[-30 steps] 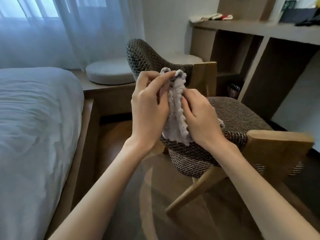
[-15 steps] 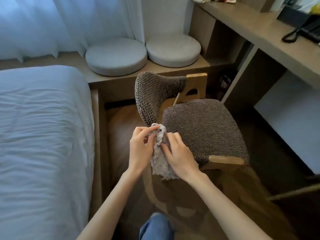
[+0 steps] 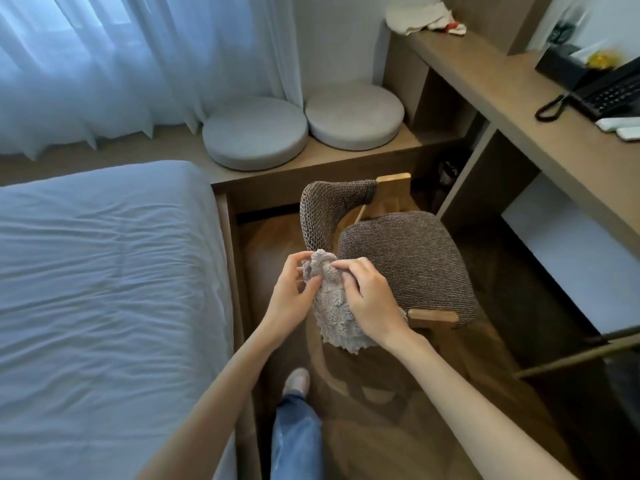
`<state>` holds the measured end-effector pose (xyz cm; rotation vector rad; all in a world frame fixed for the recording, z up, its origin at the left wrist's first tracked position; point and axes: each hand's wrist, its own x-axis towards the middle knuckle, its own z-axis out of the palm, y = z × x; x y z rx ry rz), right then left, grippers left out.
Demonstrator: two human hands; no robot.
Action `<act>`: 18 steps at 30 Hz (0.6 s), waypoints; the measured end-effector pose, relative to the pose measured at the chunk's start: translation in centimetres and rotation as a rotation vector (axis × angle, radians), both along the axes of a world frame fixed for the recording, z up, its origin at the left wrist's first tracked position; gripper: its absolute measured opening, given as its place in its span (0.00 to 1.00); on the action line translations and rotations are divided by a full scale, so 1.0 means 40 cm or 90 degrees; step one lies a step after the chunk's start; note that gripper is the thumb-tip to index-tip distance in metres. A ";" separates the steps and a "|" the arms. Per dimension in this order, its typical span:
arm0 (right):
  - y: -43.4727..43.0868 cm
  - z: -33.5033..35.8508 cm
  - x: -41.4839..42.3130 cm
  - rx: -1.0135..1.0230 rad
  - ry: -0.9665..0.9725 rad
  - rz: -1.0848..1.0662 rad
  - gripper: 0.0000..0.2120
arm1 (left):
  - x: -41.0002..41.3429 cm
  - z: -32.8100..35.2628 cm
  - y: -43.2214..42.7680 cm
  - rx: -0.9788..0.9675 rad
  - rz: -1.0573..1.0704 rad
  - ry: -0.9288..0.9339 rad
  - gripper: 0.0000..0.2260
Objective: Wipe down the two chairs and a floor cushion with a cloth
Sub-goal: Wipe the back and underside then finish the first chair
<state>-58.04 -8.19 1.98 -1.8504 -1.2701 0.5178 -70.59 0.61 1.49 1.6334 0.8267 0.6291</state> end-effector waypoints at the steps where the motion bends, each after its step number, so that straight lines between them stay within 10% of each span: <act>1: 0.019 -0.004 0.001 -0.003 0.017 -0.009 0.13 | 0.006 -0.004 0.020 -0.004 0.001 0.005 0.14; 18: 0.404 -0.106 0.070 -0.114 0.096 -0.335 0.10 | 0.199 -0.108 0.655 0.204 -0.394 0.316 0.08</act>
